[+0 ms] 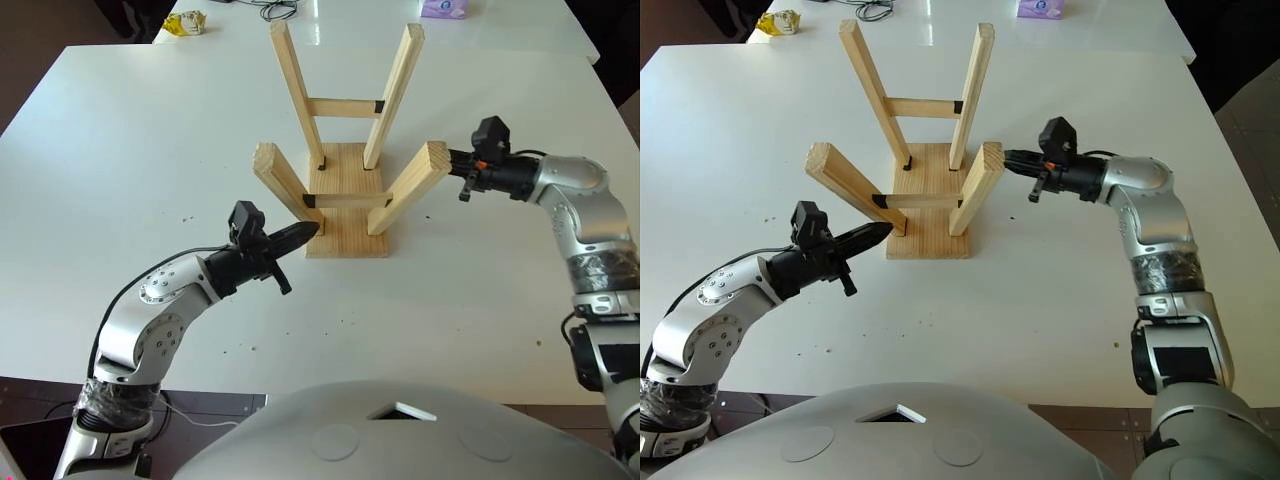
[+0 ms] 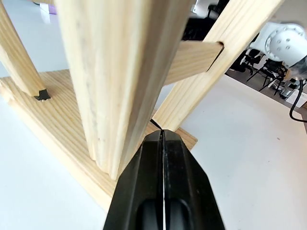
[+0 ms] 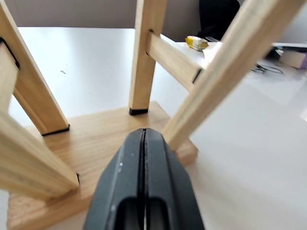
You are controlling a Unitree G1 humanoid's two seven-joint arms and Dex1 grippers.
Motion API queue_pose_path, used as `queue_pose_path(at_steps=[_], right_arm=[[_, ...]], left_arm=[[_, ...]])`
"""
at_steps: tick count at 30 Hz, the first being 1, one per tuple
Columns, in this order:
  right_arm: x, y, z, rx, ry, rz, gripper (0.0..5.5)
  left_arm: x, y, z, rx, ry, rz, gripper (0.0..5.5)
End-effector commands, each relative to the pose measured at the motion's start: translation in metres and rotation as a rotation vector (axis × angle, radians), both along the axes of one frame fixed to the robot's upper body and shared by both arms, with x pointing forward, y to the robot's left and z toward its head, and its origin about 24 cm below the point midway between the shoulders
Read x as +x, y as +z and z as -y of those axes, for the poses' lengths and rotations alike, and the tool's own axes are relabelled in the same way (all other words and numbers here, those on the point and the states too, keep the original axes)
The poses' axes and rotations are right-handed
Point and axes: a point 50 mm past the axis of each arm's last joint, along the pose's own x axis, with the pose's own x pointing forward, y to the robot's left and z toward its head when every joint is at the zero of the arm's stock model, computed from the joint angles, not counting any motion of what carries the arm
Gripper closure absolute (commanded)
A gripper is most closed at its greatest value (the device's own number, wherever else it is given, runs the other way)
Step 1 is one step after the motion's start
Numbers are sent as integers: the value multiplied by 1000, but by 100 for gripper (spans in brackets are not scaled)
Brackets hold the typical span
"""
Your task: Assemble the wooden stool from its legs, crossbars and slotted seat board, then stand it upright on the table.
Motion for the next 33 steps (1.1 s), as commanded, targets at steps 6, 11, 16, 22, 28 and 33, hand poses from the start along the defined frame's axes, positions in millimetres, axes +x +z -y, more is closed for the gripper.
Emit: queue_pose_path(at_steps=[6, 11, 16, 22, 28, 33], right_arm=[[-14, -12, -21, -64, 260, -114, 550], [-32, -17, -26, -52, 318, -162, 550], [-37, -19, -28, -39, 308, -182, 550], [-55, -25, -38, -9, 338, -235, 550], [-72, -32, -52, 54, 296, -291, 550], [-87, -40, -62, 114, 228, -337, 550]], left_arm=[[3, -5, 0, 24, 32, 7, 549], [-11, -5, 9, -10, -12, -13, 549], [-13, -11, 3, 35, 4, -26, 549], [20, -8, -17, 140, 71, 28, 549], [29, -8, -18, 161, 66, 57, 549], [27, -18, -30, 186, 85, 26, 549]])
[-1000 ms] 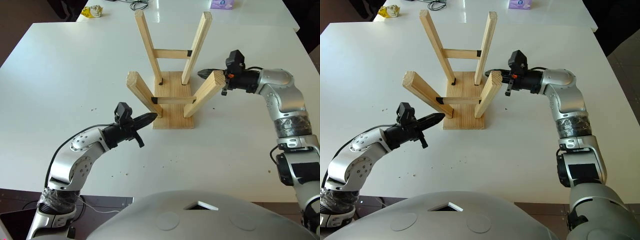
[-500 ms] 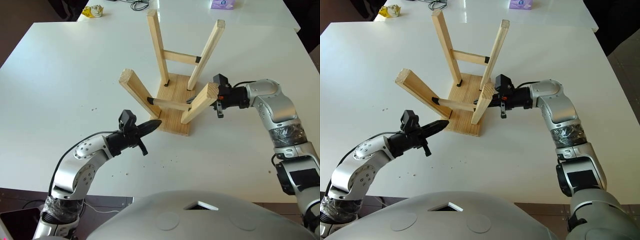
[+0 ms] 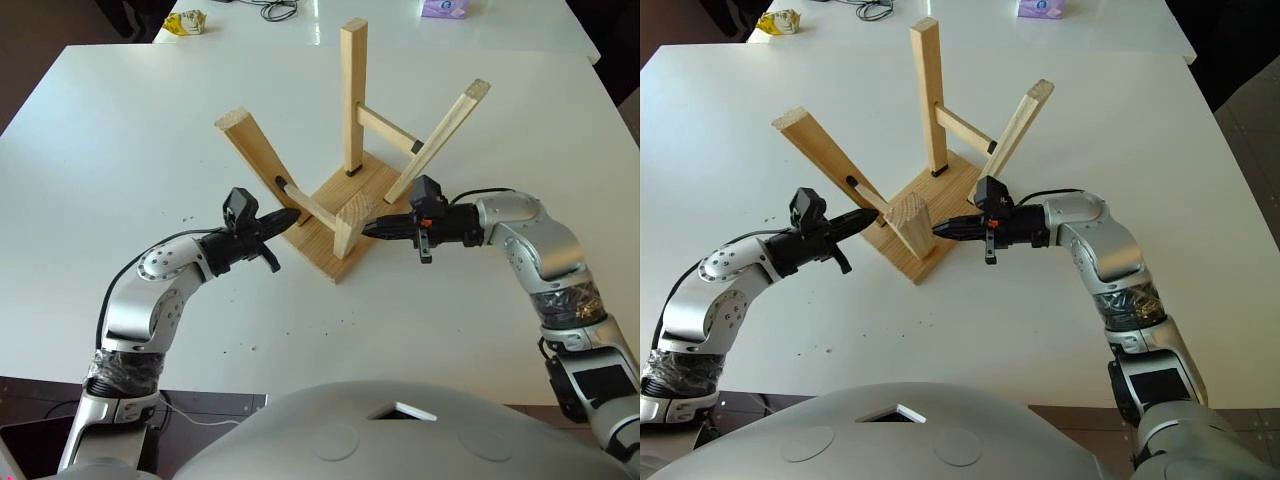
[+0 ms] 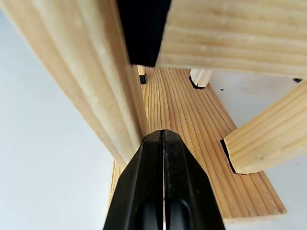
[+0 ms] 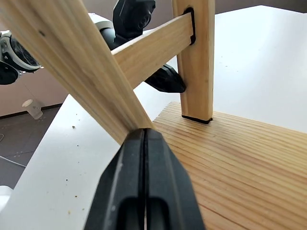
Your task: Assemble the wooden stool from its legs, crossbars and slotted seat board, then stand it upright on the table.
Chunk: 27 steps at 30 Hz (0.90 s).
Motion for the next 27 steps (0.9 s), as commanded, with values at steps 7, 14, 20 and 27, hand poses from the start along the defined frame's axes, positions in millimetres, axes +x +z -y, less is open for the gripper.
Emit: queue_pose_path(at_steps=[7, 14, 20, 27], right_arm=[[5, -25, 73, -204, -288, -12, 550], [62, 3, 122, -307, -451, 165, 550], [90, 20, 110, -255, -420, 234, 550], [71, 11, 90, -226, -183, 163, 550]], left_arm=[[-26, -12, -25, -6, 45, -72, 549], [-42, -9, 2, -108, 10, -81, 549], [-35, -9, 18, -130, -44, -75, 549], [-22, -19, 12, -52, -50, -86, 549]])
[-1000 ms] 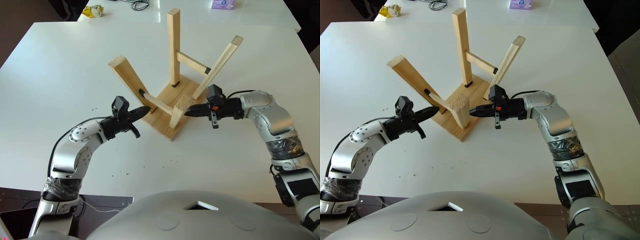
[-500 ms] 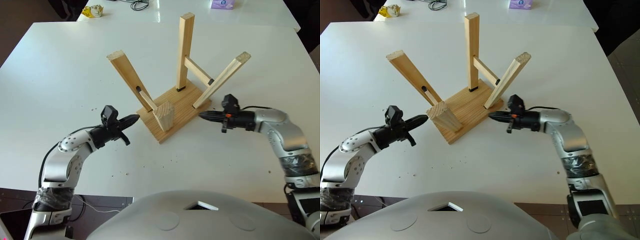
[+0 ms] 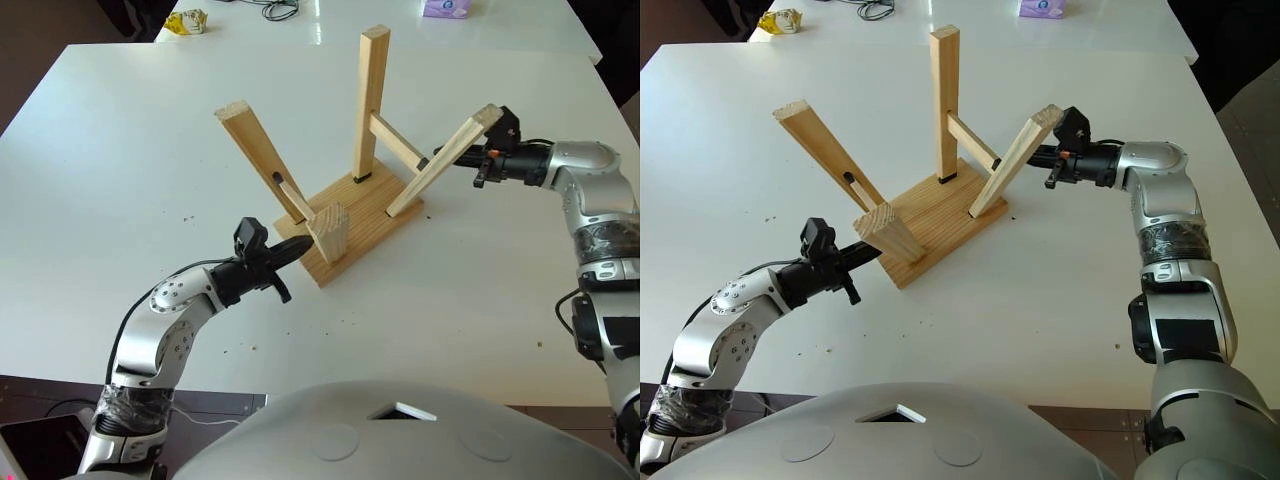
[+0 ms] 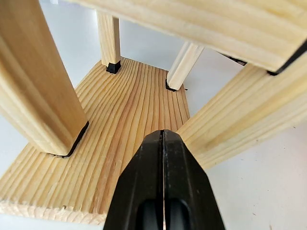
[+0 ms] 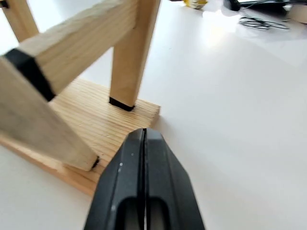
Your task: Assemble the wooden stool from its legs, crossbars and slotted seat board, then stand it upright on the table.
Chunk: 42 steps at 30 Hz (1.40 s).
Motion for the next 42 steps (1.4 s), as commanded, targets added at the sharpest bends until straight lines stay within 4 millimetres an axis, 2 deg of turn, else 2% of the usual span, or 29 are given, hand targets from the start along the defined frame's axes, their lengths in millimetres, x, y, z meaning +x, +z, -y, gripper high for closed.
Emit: queue_pose_path(at_steps=[1, 8, 15, 19, 22, 27, 35, 38, 42], right_arm=[[-14, -7, -7, 9, 94, -55, 550], [-45, -15, -15, 34, 158, -129, 550], [-89, -26, -27, 116, 146, -224, 550], [-110, -30, -34, 152, 119, -265, 550], [-113, -30, -30, 145, 84, -273, 550], [-108, -28, -20, 126, 29, -257, 550], [-116, -31, -6, 65, 25, -271, 550], [-116, -29, -6, 69, 19, -263, 550], [-119, -27, 14, 35, -60, -244, 550]], left_arm=[[10, -9, -9, 75, 0, -15, 549], [30, -14, -28, 164, -7, -4, 549], [44, -15, -28, 193, -48, 10, 549], [44, -13, -27, 182, -76, 13, 549], [34, -9, -27, 158, -90, 11, 549], [16, -8, -23, 125, -87, -12, 549], [1, -3, -17, 110, -48, -9, 549], [6, 2, -31, 135, 44, 17, 549], [2, 35, -61, 115, 175, 98, 549]])
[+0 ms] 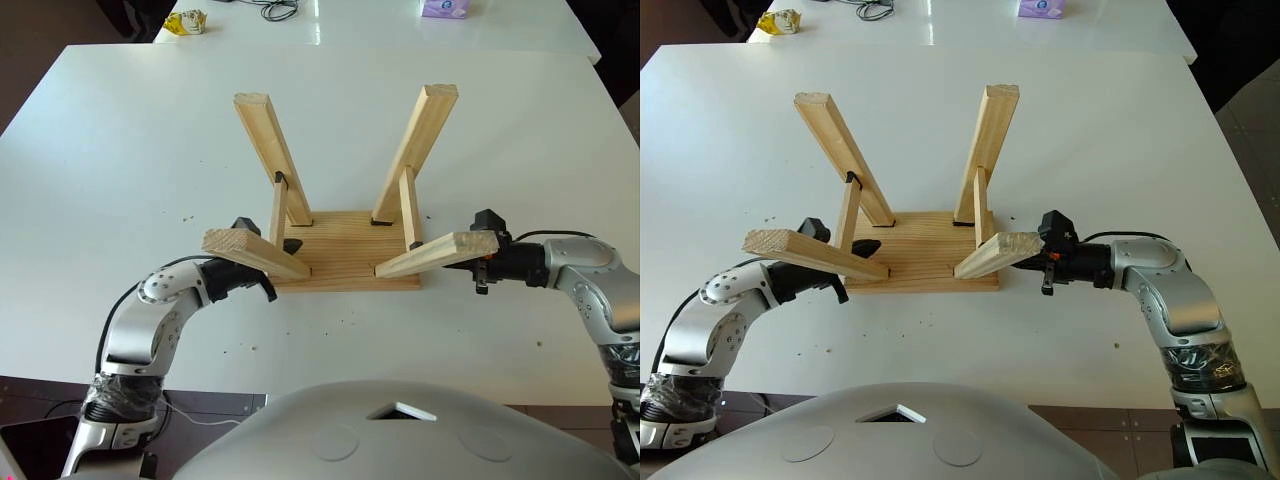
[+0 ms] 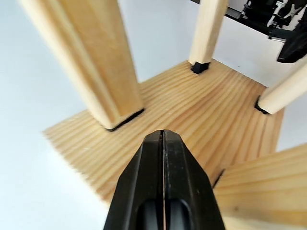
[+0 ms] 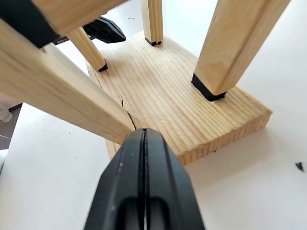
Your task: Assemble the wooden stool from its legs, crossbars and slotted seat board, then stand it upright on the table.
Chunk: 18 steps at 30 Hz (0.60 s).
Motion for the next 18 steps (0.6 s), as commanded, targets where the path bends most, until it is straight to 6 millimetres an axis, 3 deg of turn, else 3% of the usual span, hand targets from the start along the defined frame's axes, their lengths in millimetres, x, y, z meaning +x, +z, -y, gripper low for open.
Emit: queue_pose_path(at_steps=[1, 4, 9, 13, 18], right_arm=[[-5, 4, 24, -66, -87, 26, 550], [-15, 3, 31, -96, -142, 37, 550], [-27, -4, 28, -146, -198, 86, 550], [-26, -16, 22, -206, -187, 130, 550], [-23, -27, 14, -235, -138, 152, 550]], left_arm=[[-9, 38, -32, 8, 108, 93, 549], [-32, 46, -49, 67, 103, 57, 549], [-65, 22, -75, 235, 25, -111, 549], [-58, 7, -76, 275, 10, -102, 549], [-50, -4, -50, 253, -88, -43, 549]])
